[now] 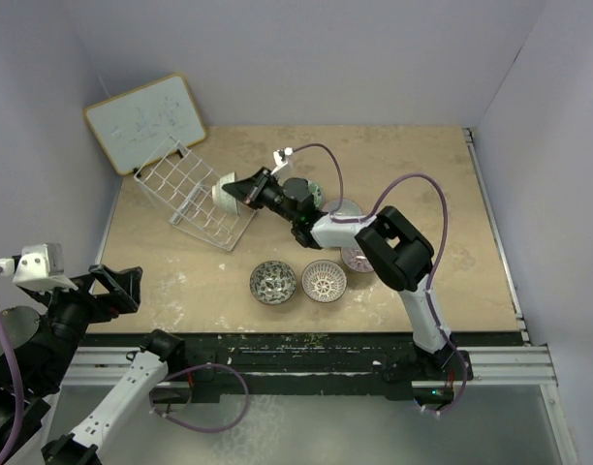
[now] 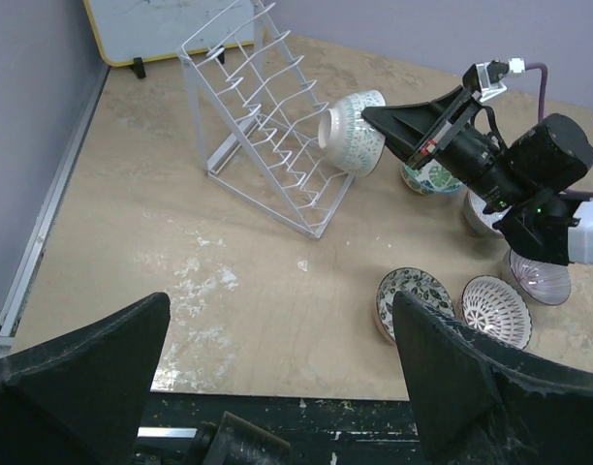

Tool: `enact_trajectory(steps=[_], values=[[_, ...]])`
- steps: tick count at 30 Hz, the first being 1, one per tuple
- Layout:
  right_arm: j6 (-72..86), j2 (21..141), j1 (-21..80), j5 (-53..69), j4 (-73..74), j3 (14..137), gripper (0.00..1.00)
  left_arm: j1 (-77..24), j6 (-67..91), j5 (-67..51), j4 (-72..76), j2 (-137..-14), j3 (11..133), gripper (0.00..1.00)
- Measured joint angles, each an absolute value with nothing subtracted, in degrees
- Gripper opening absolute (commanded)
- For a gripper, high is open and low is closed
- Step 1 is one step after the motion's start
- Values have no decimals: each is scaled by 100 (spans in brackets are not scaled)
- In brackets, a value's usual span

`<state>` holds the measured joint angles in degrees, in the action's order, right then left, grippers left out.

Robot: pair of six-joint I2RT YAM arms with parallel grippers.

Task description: Load the bowls into the dish rack

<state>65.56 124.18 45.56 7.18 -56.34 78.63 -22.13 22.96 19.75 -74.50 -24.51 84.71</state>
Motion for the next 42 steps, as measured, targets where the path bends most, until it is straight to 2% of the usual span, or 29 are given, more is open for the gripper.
enact_trajectory(steps=[8,15,28,42], values=[[7164,12446,4613,797,-7634,6879,0,-2213,2296,1966,-7389,-2458,8396,99],[7544,12460,4998,-8,-8444,6510,0,-2213,2296,1929,-7378,-2499,8355,99],[7944,12460,5384,-1455,-8433,6257,0,-2213,2292,1927,-7382,-2502,8357,99],[8219,12650,5391,-1852,-8193,6431,0,-2215,2292,1927,-7443,-2502,8357,99]])
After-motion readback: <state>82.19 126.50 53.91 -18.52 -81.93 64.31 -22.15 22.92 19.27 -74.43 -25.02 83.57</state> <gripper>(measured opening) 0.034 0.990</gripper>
